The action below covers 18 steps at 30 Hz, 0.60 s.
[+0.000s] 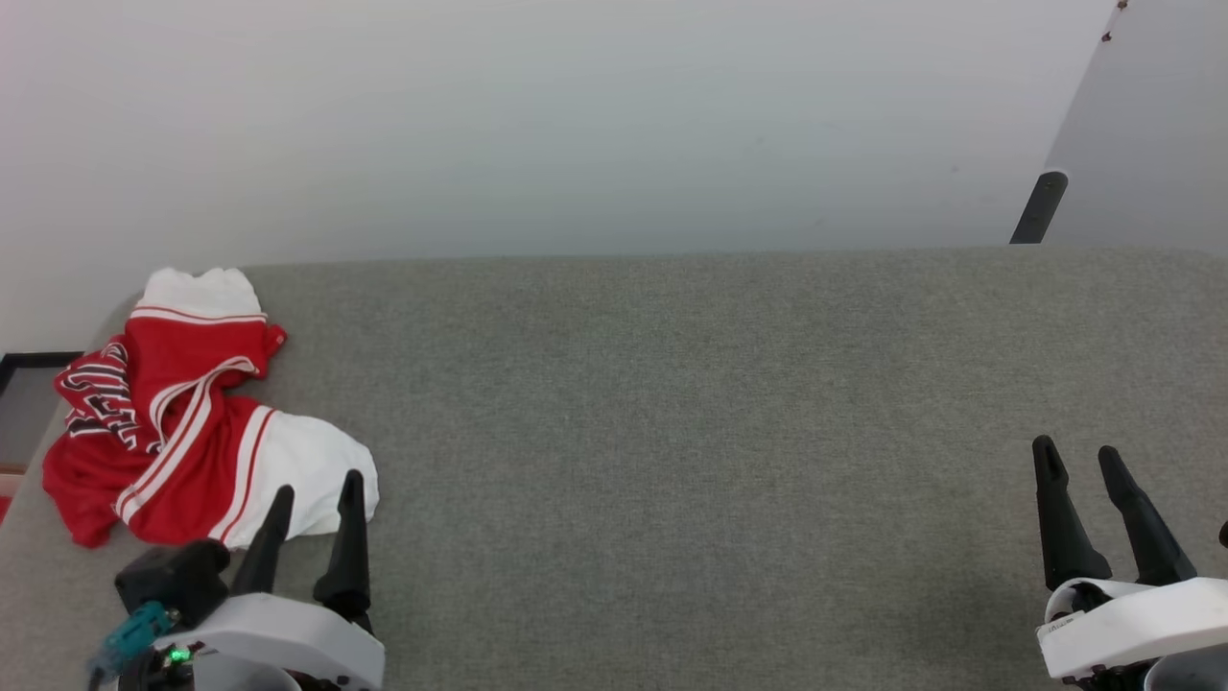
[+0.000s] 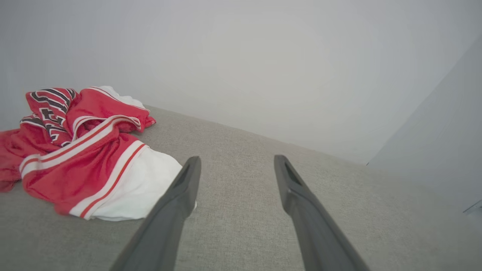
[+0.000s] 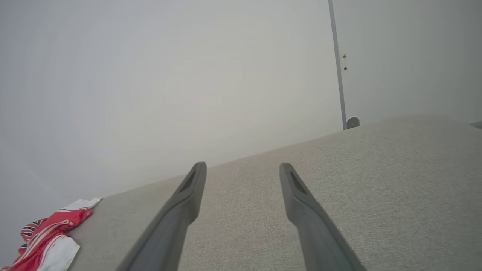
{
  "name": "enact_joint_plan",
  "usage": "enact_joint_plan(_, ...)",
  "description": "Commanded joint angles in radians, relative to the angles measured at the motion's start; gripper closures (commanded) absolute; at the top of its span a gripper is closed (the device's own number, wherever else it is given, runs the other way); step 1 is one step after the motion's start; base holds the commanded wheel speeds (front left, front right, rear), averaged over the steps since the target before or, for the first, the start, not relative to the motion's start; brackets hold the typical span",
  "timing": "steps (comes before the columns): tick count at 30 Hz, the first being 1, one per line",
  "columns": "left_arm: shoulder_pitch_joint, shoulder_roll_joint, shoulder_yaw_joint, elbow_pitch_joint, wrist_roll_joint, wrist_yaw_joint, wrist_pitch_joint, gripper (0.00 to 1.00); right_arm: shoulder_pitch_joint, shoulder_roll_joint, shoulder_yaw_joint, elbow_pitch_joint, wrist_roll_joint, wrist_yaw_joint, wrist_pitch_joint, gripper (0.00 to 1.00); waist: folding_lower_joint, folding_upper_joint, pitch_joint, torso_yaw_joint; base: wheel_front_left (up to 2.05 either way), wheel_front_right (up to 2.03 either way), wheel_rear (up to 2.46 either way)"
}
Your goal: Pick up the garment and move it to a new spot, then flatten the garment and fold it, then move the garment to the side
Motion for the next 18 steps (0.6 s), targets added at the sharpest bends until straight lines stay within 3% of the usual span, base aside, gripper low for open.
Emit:
enact_joint_plan(1, -0.014, 0.013, -0.004, -0.014, 0.025, 0.009, -0.008, 0.0, 0.001, -0.003, -0.004, -0.017, -0.028, 0.004, -0.006, 0.0, 0.0, 0.0, -0.001, 0.0, 0.0, 0.0, 0.0)
enact_joint_plan(18, 0.032, 0.057, -0.003, -0.065, 0.195, 0.032, -0.051, 0.0, 0.025, -0.003, -0.033, -0.062, -0.227, 0.005, -0.01, 0.0, 0.0, 0.0, -0.011, -0.004, 0.0, 0.0, 0.0)
